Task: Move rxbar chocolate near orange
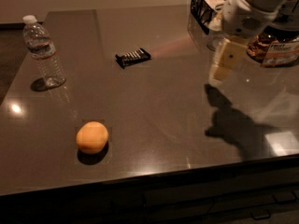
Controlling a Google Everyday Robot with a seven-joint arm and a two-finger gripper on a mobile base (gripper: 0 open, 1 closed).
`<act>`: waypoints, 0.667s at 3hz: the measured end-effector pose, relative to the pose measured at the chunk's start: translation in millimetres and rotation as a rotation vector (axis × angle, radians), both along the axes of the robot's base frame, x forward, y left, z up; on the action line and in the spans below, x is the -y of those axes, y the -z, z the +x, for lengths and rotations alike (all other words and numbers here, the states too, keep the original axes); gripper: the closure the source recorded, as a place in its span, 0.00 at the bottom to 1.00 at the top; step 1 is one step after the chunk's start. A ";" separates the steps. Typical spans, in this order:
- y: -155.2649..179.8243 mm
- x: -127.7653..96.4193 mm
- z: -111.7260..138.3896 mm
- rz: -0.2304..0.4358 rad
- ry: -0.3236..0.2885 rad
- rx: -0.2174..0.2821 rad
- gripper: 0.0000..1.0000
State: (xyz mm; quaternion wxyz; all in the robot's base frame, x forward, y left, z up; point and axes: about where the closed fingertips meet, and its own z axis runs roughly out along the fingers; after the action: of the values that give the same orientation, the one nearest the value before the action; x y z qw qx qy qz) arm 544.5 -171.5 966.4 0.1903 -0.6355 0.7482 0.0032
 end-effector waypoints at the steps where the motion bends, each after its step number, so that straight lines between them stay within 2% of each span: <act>1: 6.5 -24.9 49.2 0.044 -0.040 -0.015 0.00; 2: 17.4 -59.8 93.5 0.098 -0.077 -0.028 0.00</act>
Offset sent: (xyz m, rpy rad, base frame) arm 0.1444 0.0984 -0.0256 0.1550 0.0646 0.1262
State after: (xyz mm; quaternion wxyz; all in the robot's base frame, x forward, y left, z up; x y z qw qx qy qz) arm 638.0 -111.7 949.0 0.2104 -0.6537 0.7248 0.0560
